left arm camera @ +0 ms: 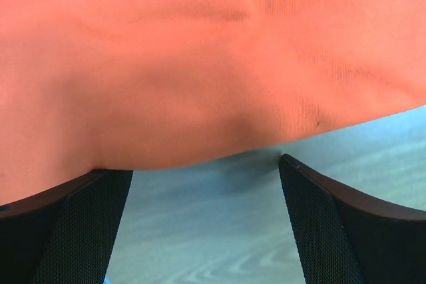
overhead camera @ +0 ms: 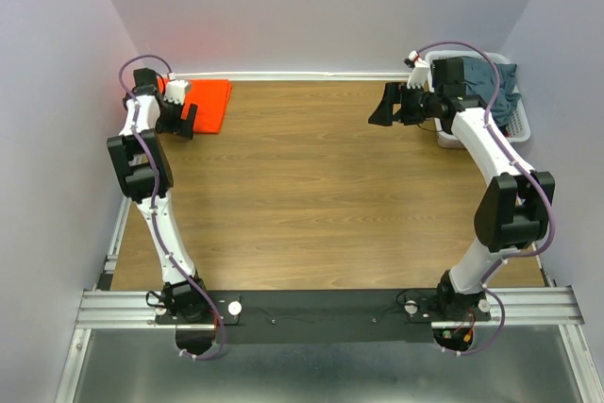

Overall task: Fold and stack the t-shirts
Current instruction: Neatly place the folded tshirt to the corner, then reset both grippers

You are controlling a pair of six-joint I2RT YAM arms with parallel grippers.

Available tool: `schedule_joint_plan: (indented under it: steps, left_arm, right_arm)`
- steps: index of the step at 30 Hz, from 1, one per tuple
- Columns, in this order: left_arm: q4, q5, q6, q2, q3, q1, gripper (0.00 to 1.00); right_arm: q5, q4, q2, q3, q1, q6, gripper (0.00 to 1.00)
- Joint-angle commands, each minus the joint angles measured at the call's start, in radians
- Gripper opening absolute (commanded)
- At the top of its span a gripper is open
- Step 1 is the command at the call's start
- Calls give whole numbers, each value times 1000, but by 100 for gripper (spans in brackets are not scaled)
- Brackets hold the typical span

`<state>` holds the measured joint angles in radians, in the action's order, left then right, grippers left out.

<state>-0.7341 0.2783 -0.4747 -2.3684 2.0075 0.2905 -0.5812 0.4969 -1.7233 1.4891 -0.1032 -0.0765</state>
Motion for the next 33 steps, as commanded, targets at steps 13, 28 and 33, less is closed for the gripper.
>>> schedule_joint_plan:
  steps: [13, 28, 33]
  left_arm:
    - [18, 85, 85, -130, 131, -27, 98]
    - [-30, 128, 58, 176, 47, -63, 98]
    - [-36, 128, 62, 438, -36, -106, 98]
  right_arm:
    - [-6, 15, -24, 2, 3, 18, 100]
    - [15, 23, 10, 28, 3, 32, 100]
    - [118, 34, 99, 4, 7, 58, 100]
